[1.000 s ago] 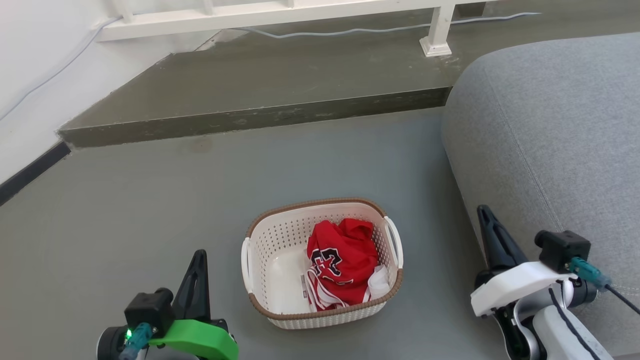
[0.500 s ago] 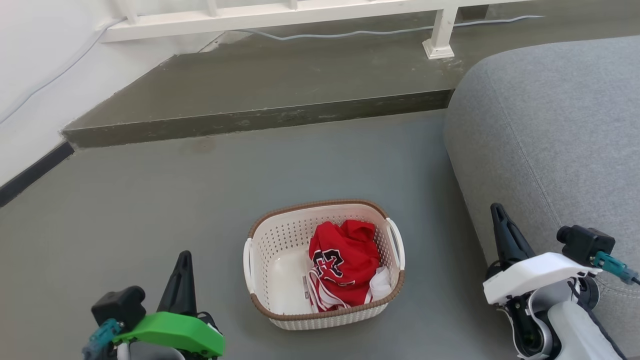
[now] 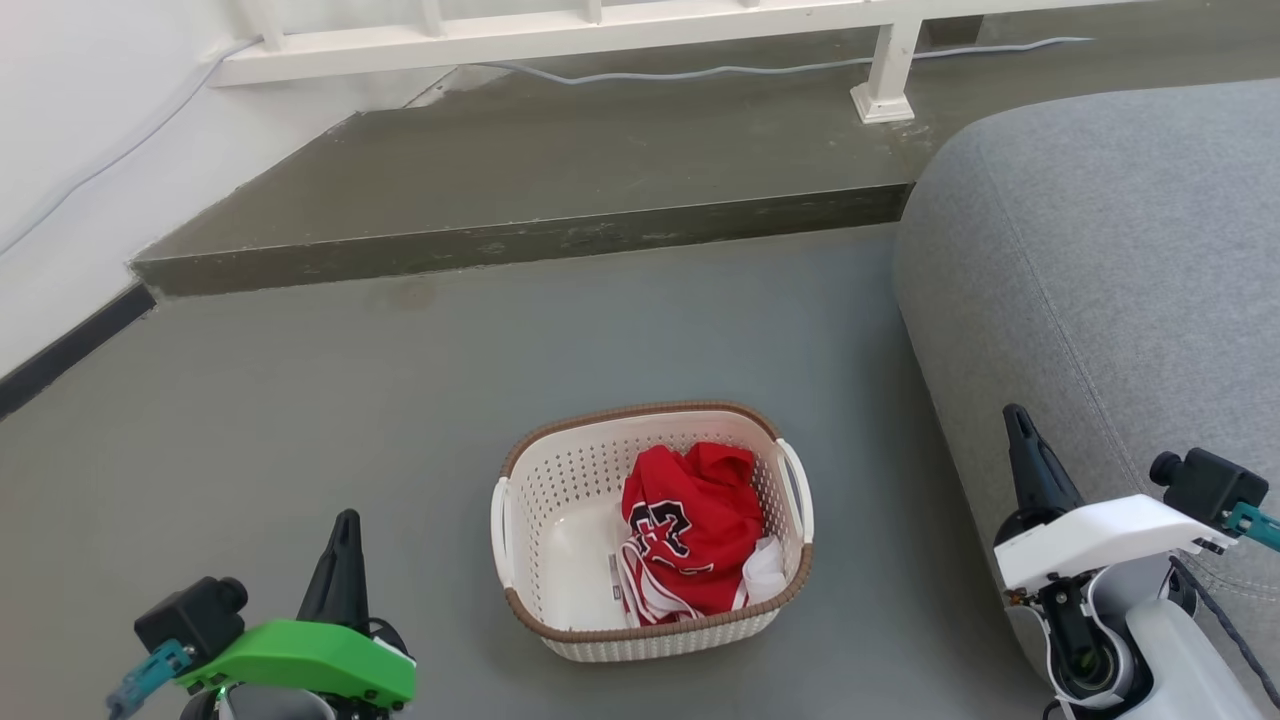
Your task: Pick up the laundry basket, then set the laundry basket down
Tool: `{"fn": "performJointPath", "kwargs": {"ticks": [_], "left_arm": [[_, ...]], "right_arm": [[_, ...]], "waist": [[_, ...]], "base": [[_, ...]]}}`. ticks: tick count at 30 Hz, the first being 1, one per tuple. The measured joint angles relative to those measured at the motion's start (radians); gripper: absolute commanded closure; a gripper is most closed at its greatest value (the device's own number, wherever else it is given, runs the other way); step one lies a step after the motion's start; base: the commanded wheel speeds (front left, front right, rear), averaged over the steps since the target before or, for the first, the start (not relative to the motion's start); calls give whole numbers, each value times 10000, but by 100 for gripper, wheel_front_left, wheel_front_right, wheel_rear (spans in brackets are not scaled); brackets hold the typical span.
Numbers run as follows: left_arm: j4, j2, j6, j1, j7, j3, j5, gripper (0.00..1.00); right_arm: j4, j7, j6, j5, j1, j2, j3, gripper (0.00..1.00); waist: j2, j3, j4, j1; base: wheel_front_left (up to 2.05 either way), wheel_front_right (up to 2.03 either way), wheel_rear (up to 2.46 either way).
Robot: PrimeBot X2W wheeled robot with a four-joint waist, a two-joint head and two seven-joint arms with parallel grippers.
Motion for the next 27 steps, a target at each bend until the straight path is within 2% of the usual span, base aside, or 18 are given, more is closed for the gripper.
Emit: {"fn": "performJointPath", "kwargs": {"ticks": [27], "left_arm": [[357,192,-610,-152,777,690,-3624,100]], "right_arm": [[98,823,502,3252,-7,209,-1055,100]], "waist": [[0,-108,146,0]], "base": [[0,0,0]]}}
